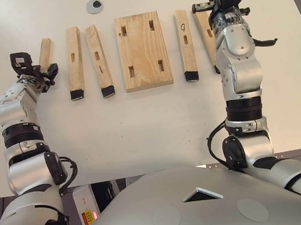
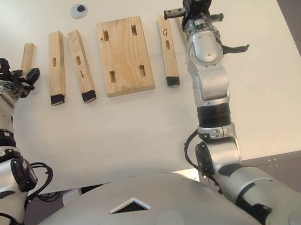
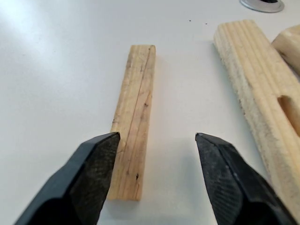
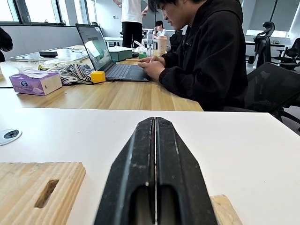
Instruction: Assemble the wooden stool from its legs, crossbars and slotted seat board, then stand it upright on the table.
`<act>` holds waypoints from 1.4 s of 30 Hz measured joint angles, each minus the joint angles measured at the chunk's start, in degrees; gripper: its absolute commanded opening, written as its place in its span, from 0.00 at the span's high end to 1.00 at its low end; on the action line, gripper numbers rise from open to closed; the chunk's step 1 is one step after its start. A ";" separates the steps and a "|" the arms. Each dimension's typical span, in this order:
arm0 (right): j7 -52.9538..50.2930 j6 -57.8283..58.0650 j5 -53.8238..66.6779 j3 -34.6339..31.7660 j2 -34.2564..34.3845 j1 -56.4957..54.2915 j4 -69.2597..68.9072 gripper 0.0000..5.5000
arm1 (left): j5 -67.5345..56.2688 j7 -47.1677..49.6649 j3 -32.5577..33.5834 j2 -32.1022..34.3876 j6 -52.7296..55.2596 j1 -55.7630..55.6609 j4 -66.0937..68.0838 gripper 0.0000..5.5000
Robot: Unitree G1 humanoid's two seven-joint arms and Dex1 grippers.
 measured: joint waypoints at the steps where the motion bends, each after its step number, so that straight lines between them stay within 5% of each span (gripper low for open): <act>1: 0.43 0.00 0.01 -0.01 -0.09 -0.38 0.14 1.00 | -0.01 0.05 0.12 0.02 -1.27 -0.54 1.82 0.46; 8: 2.14 0.02 -0.10 0.67 -0.13 -1.10 0.65 1.00 | -0.37 1.59 0.46 -0.05 -6.13 -2.03 6.83 0.46; 16: 2.20 0.07 -0.12 0.63 -0.13 -1.32 1.19 1.00 | -5.19 2.59 0.90 -3.03 8.77 12.05 -22.13 0.46; 21: 2.17 0.07 -0.12 0.76 0.01 -1.33 1.25 1.00 | -5.28 5.55 2.74 -3.29 11.23 14.18 -28.86 0.46; 30: 2.29 0.09 -0.13 1.26 -0.02 -1.32 1.89 1.00 | -4.56 5.09 3.14 -2.43 5.89 12.63 -17.21 0.46; 42: 2.81 0.10 -0.06 0.65 -0.11 -1.33 3.00 1.00 | -4.49 2.98 1.97 -2.63 -2.71 10.40 -8.87 0.77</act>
